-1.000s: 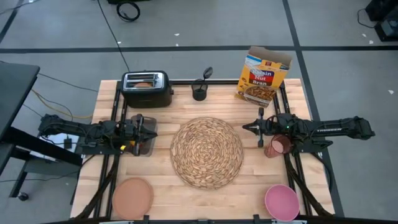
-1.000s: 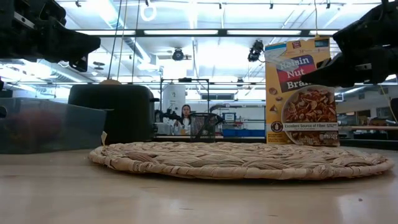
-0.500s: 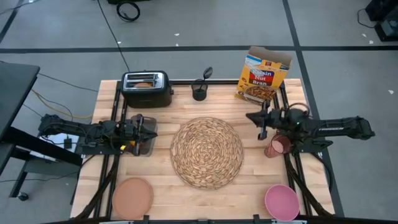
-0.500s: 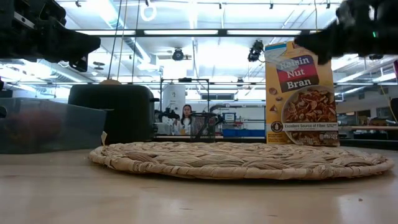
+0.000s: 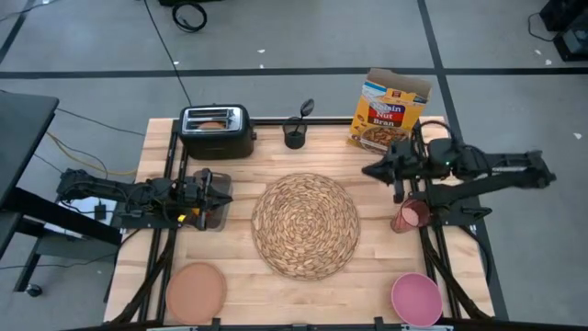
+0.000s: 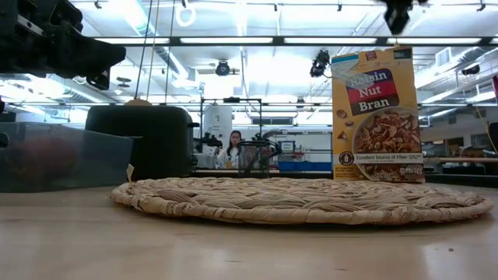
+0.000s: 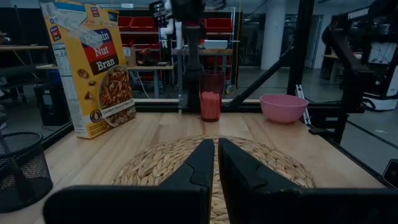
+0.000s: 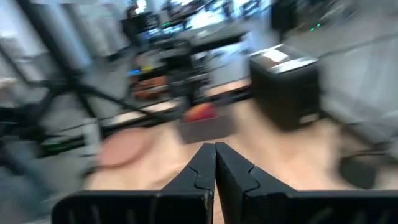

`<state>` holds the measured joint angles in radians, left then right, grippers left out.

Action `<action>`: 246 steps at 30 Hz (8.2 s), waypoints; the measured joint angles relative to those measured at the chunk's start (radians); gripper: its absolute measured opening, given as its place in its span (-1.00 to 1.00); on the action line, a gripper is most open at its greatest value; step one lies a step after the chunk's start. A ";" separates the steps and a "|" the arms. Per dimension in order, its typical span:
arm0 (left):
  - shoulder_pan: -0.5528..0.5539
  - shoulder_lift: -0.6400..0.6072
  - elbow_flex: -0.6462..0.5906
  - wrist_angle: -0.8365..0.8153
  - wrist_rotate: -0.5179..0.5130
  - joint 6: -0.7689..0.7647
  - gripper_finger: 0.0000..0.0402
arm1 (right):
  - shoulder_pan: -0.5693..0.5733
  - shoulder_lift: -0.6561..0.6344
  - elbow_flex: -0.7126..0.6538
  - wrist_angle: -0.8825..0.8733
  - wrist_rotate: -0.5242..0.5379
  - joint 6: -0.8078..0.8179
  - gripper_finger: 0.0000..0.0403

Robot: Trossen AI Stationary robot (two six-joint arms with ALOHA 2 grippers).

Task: Arrange a breakfast setting
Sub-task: Put the pink bowl at the center of the brown mat, then put the orange plate at the bottom left of the pink bowl

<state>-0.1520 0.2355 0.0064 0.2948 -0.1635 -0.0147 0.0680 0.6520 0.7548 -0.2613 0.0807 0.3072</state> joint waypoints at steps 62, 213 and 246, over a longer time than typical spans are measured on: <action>0.000 0.000 0.000 0.005 0.000 0.000 -0.85 | 0.916 1.117 0.397 -0.473 -0.227 1.942 -0.13; -0.013 0.064 0.155 0.034 -0.359 -0.639 -0.85 | 0.375 0.506 0.635 -0.291 0.112 0.099 -0.26; 0.080 0.839 1.298 -1.159 -0.125 -0.850 -0.79 | 0.321 0.443 0.635 -0.037 0.105 -0.065 -0.20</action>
<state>-0.0725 1.0744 1.3046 -0.8642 -0.2880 -0.8650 0.3891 1.0954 1.3895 -0.2978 0.1855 0.2418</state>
